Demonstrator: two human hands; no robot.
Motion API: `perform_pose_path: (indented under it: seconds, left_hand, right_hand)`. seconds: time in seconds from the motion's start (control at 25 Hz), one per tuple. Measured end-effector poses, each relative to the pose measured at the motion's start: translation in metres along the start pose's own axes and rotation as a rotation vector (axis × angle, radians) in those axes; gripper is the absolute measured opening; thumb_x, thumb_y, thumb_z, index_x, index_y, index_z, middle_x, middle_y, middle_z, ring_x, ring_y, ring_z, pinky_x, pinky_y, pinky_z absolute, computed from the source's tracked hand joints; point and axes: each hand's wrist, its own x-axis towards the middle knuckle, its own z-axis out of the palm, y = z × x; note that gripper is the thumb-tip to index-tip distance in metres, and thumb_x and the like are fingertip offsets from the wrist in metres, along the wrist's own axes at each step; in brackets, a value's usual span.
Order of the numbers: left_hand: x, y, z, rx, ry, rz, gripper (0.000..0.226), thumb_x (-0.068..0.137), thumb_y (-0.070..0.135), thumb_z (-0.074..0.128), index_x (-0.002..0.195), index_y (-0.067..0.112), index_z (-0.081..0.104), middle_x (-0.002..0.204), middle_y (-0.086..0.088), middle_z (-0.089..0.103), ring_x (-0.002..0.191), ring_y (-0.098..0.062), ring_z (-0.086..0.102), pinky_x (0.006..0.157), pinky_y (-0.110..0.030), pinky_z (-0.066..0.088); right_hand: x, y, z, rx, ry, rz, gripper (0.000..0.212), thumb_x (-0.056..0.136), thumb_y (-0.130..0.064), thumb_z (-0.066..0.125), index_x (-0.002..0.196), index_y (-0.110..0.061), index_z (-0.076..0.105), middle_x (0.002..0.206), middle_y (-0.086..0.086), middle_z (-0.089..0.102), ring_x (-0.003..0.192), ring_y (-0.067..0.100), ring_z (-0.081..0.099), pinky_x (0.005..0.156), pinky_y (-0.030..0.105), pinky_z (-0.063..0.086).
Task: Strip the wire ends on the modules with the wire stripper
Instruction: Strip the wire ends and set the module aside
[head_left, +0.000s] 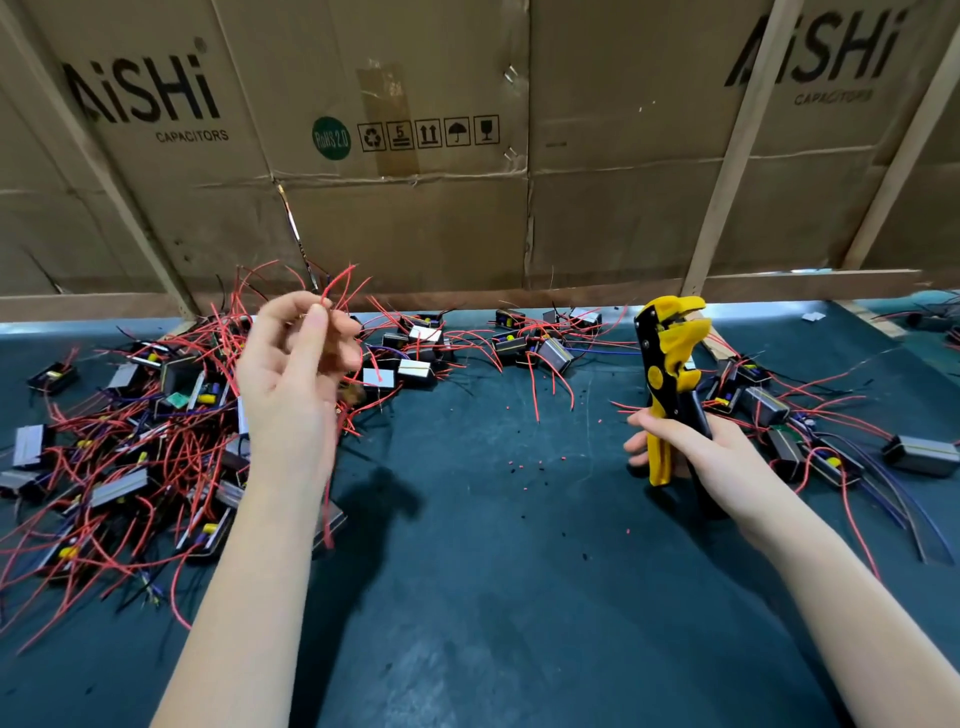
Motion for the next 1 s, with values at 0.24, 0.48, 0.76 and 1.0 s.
perform_pose_path:
  seconds: [0.24, 0.48, 0.76, 1.0]
  left_hand:
    - [-0.026, -0.012, 0.037, -0.203, -0.385, -0.485, 0.009, 0.098, 0.011, 0.042, 0.097, 0.011, 0.052, 0.07, -0.002, 0.069, 0.054, -0.009, 0.061, 0.055, -0.017, 0.05]
    - [-0.051, -0.043, 0.047, 0.164, -0.568, -0.733, 0.016, 0.103, 0.008, 0.043, 0.113, 0.004, 0.055, 0.095, -0.015, 0.075, 0.086, -0.023, 0.074, 0.072, -0.023, 0.056]
    - [-0.036, -0.033, 0.027, 0.137, -0.993, -0.775, 0.045, 0.098, 0.028, 0.046, 0.139, 0.008, 0.05, 0.135, -0.011, 0.061, 0.13, -0.022, 0.054, 0.109, -0.035, 0.044]
    - [-0.038, -0.033, 0.021, 0.759, -1.275, -0.507, 0.041, 0.076, 0.021, 0.084, 0.113, 0.022, 0.065, 0.094, 0.009, 0.064, 0.074, -0.007, 0.056, 0.07, -0.018, 0.045]
  right_hand:
    - [-0.001, -0.001, 0.0, -0.004, -0.001, -0.008, 0.025, 0.089, -0.03, 0.065, 0.102, -0.008, 0.068, 0.088, 0.012, 0.074, 0.08, 0.026, 0.072, 0.073, 0.035, 0.052]
    - [-0.003, -0.002, 0.001, -0.019, -0.026, -0.049, 0.05, 0.07, -0.049, 0.068, 0.101, -0.01, 0.067, 0.089, 0.015, 0.072, 0.081, 0.028, 0.072, 0.073, 0.036, 0.054]
    - [-0.001, 0.001, -0.001, -0.01, -0.041, -0.036, 0.047, 0.071, -0.048, 0.07, 0.1, -0.011, 0.069, 0.089, 0.014, 0.073, 0.082, 0.028, 0.072, 0.075, 0.038, 0.054]
    - [0.0, 0.003, -0.002, -0.005, -0.018, -0.036, 0.023, 0.088, -0.03, 0.068, 0.097, -0.009, 0.069, 0.088, 0.016, 0.072, 0.082, 0.03, 0.071, 0.078, 0.04, 0.054]
